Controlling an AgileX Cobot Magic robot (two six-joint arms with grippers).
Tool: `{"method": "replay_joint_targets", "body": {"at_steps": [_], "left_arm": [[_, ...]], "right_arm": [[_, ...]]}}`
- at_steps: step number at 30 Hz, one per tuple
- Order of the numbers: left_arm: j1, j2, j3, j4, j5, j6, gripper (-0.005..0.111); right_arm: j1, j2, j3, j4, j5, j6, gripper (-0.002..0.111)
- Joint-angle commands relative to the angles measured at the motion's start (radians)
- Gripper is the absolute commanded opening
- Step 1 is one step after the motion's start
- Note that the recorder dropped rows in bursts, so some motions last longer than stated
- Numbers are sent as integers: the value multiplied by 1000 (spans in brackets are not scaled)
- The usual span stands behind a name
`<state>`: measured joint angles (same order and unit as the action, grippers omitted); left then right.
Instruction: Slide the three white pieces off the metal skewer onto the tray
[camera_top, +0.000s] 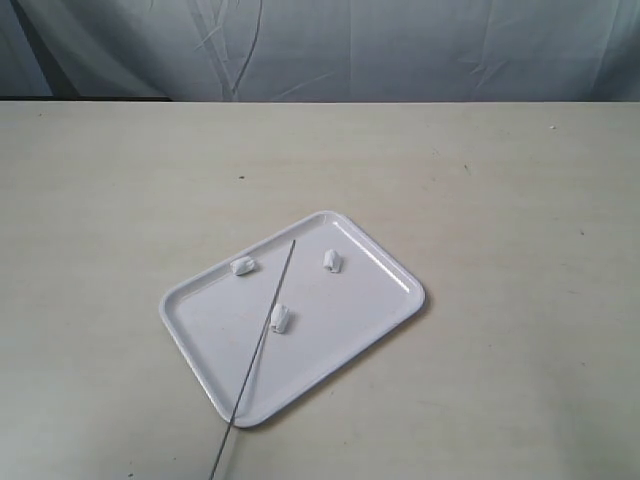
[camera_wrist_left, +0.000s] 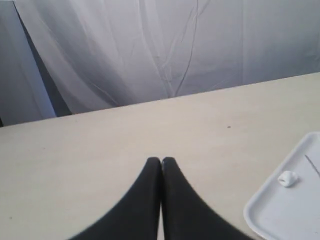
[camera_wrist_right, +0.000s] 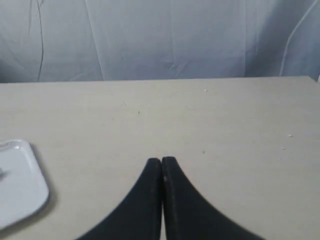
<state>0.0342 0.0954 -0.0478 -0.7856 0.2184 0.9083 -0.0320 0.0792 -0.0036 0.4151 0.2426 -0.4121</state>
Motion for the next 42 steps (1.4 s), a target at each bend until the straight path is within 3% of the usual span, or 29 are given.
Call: {"method": "replay_joint_targets", "body": {"at_steps": [1, 2, 5, 8, 9, 20, 42], "left_arm": [[4, -8, 32, 38, 36, -103, 0], [4, -8, 47, 55, 11, -110, 0], [4, -10, 48, 409, -45, -398, 0], [4, -10, 48, 822, -91, -931, 0], [4, -12, 48, 875, -92, -1015, 0], [4, -12, 48, 750, -3, -953, 0], [4, -12, 48, 742, 17, -926, 0]], "right_arm": [[-6, -18, 4, -81, 63, -3, -1], [-6, -25, 4, -91, 63, 8, -1], [-8, -66, 4, -167, 81, 181, -1], [-34, -79, 4, -262, 107, 233, -1], [-43, -79, 4, -276, 119, 258, -1], [-52, -79, 4, -392, 120, 364, -1], [-52, -79, 4, -386, 118, 361, -1]]}}
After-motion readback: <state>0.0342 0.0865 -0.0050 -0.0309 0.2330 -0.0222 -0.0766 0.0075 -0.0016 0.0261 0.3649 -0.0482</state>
